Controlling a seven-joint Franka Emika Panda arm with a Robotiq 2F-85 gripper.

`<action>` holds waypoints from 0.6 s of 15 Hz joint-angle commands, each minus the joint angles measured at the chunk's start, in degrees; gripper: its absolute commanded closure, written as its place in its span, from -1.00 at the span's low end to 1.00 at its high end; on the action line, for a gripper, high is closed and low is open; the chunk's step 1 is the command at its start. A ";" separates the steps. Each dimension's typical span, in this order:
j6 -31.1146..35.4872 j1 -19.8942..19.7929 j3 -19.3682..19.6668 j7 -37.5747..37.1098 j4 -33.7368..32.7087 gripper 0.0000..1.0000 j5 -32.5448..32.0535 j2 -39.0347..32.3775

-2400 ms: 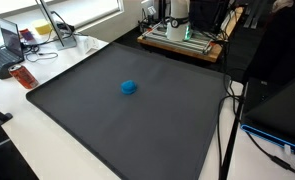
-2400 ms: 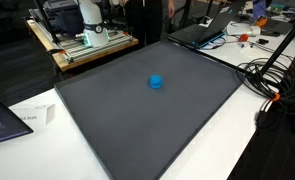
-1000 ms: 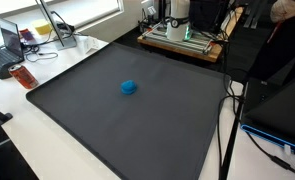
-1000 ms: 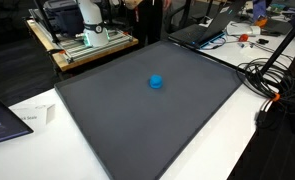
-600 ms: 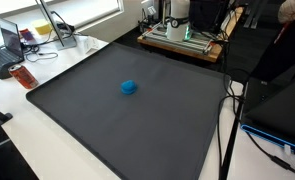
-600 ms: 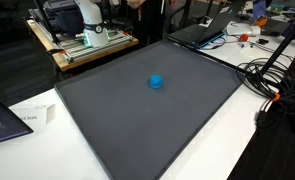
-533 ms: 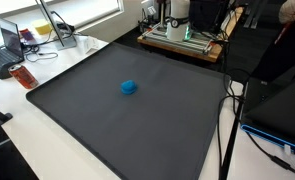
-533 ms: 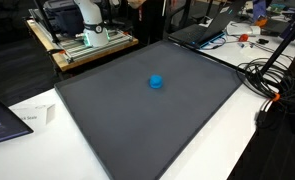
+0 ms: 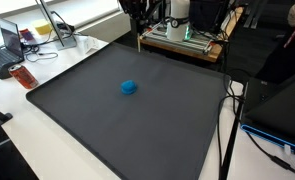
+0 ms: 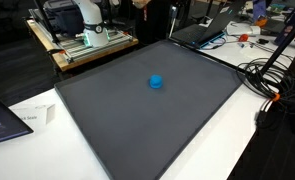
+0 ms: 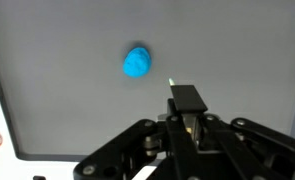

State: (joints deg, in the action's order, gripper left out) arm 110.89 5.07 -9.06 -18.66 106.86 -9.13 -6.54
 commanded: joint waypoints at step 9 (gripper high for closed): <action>-4.57 6.67 6.44 -9.76 -17.44 0.94 -7.73 -20.24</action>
State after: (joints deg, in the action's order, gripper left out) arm 109.53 9.48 -4.52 -26.35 95.22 -15.36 -21.95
